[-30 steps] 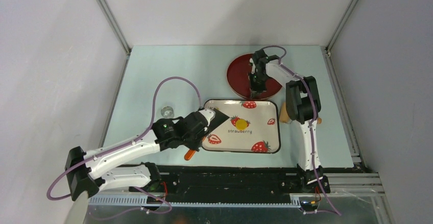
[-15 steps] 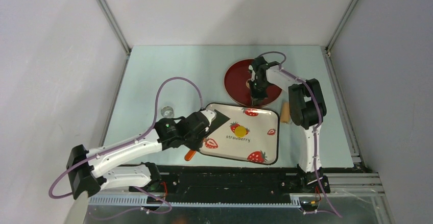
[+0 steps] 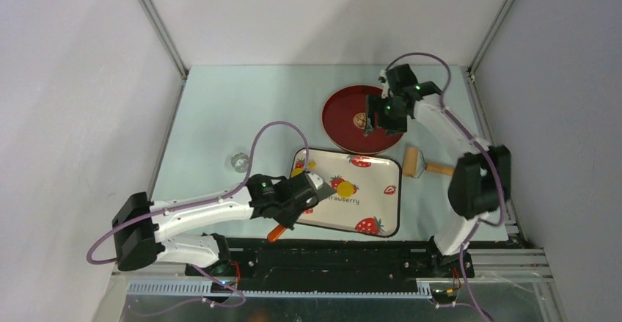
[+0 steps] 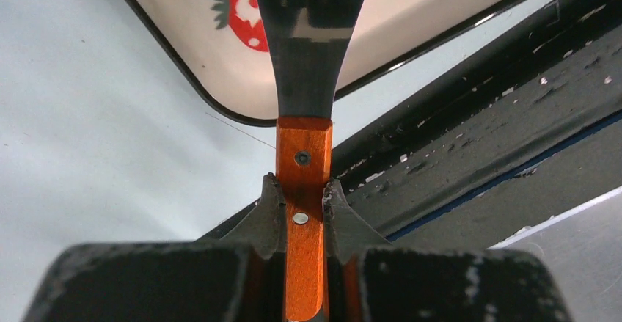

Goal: Roll out the dumpling wrappers from the dough

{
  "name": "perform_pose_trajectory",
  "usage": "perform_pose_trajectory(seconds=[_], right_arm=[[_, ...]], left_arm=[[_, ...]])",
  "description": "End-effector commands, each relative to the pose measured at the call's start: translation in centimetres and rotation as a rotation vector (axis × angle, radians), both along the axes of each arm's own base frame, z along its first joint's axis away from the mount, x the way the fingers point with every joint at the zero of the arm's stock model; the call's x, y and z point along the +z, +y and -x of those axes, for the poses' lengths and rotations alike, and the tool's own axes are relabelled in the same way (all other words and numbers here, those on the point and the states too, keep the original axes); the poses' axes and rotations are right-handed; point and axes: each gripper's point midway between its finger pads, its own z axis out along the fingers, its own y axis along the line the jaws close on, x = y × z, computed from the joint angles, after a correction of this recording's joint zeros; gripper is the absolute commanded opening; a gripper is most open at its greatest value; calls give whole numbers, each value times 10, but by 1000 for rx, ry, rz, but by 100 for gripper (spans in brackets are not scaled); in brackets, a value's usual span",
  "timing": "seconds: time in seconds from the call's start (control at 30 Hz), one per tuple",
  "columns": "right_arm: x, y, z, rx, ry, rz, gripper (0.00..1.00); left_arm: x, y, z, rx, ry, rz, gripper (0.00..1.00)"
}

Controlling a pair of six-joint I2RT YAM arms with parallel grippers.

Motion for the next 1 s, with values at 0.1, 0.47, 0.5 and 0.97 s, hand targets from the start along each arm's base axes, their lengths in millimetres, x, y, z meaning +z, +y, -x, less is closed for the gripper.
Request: perform_pose_trajectory(seconds=[0.1, 0.47, 0.5, 0.97], right_arm=[[-17, -49, 48, -118, 64, -35, 76], [-63, -96, 112, -309, 209, -133, 73], [-65, -96, 113, -311, 213, -134, 72], [-108, -84, 127, -320, 334, -195, 62]], left_arm=[[-2, -16, 9, -19, 29, -35, 0], [-9, -21, 15, -82, 75, -94, 0], [-10, -22, 15, -92, 81, -102, 0], [-22, -27, 14, -126, 114, -164, 0]])
